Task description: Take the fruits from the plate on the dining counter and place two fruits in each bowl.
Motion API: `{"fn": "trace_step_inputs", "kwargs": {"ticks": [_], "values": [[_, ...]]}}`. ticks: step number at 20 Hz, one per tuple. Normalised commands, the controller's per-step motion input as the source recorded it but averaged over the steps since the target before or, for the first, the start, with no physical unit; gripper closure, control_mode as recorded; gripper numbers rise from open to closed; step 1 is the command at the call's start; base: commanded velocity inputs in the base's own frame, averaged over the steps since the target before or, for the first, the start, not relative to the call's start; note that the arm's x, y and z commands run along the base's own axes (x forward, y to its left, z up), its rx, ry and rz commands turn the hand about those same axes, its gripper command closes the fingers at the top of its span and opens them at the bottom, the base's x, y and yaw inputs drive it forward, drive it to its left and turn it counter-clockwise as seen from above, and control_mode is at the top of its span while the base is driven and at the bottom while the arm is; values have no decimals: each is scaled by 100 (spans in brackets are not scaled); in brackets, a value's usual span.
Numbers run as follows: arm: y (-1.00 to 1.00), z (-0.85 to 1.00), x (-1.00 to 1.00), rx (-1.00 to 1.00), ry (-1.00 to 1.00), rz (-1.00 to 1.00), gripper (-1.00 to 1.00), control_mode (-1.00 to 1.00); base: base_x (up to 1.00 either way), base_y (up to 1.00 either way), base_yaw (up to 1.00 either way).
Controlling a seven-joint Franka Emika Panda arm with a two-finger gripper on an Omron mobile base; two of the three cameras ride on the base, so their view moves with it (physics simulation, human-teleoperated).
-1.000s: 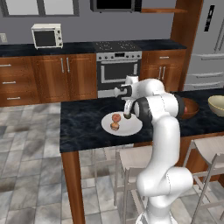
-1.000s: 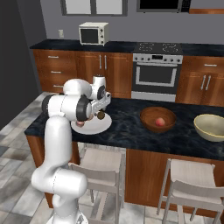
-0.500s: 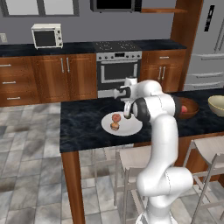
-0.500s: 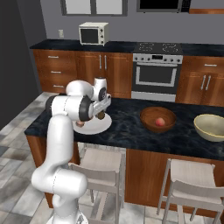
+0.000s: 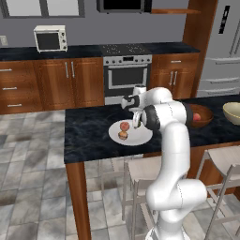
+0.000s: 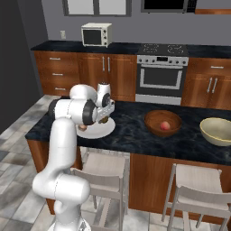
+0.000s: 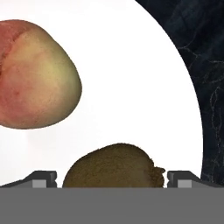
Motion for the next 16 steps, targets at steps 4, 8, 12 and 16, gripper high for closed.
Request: {"fn": "trace_step_inputs", "kwargs": {"ticks": [4, 8, 12, 16], "values": [[0, 0, 0, 0, 0, 0, -100, -100, 0, 0, 0], [0, 0, 0, 0, 0, 0, 100, -100, 0, 0, 0], [0, 0, 0, 0, 0, 0, 100, -100, 0, 0, 0], [0, 1, -1, 0, 0, 0, 100, -100, 0, 0, 0]]}}
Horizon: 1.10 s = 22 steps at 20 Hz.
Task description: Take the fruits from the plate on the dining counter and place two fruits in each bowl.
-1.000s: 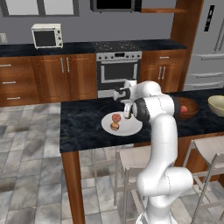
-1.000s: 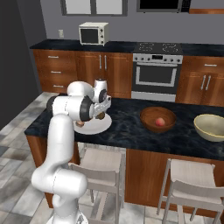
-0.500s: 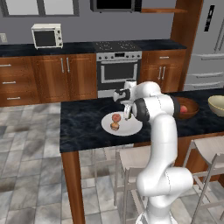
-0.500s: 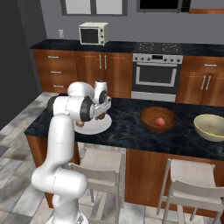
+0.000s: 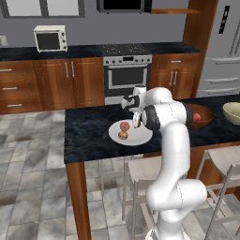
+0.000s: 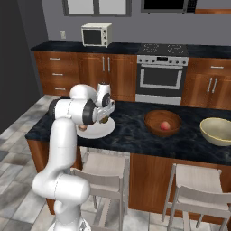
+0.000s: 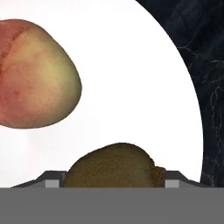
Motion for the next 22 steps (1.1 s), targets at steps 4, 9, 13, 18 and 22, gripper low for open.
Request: {"fn": "trace_step_inputs", "kwargs": {"ticks": [4, 9, 13, 18, 22], "values": [[-21, 24, 0, -10, 0, -9, 100, -100, 0, 0, 0], [-48, 77, -10, -5, 0, -23, 100, -100, 0, 0, 0], [-83, 82, -13, -2, 0, -40, 100, -100, 0, 0, 0], [-83, 75, -3, -12, 0, -49, 100, -100, 0, 0, 0], [-99, 38, -17, -11, -3, -50, 100, -100, 0, 0, 0]]}}
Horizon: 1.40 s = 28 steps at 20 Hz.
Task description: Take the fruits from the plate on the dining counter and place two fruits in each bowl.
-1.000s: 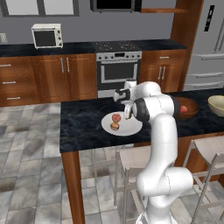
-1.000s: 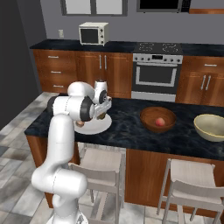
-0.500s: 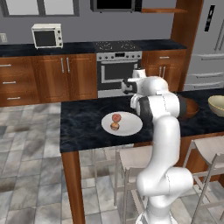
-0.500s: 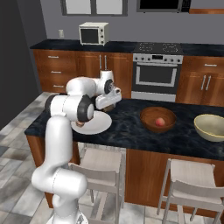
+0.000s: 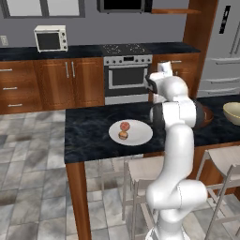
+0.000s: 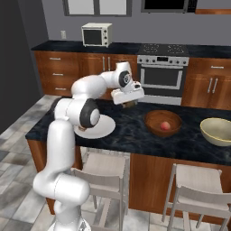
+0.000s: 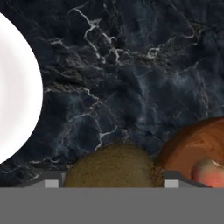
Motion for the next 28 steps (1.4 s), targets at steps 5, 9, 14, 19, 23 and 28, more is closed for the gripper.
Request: {"fn": "trace_step_inputs", "kwargs": {"ticks": [5, 9, 14, 19, 23, 28], "values": [[-97, 28, -52, -4, -19, -42, 100, -100, 0, 0, 0], [-92, 10, -44, 4, -28, -32, 100, -100, 0, 0, 0], [-54, -1, -1, 15, -8, -12, 100, -100, 0, 0, 0], [-32, -18, 14, 10, -2, -2, 100, -100, 0, 0, 0], [-19, -9, 0, 9, 1, 0, 100, -100, 0, 0, 0], [-2, -23, 0, 3, 4, 0, 100, -100, 0, 0, 0]]}}
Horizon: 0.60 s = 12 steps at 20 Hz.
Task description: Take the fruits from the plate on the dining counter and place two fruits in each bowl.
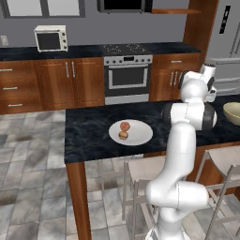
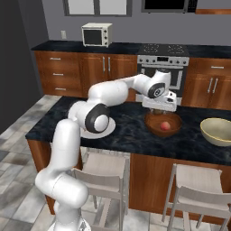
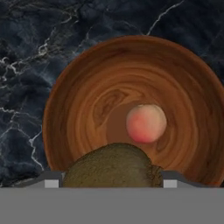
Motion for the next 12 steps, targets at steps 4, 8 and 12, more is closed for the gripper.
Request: {"fn": "trace_step_inputs", "kwargs": {"ticks": [4, 8, 12], "values": [[0, -34, 0, 0, 7, 0, 100, -100, 0, 0, 0], [-5, -29, 0, 0, 8, 0, 100, -100, 0, 0, 0], [-4, -27, 0, 2, 12, 0, 100, -100, 0, 0, 0]]}}
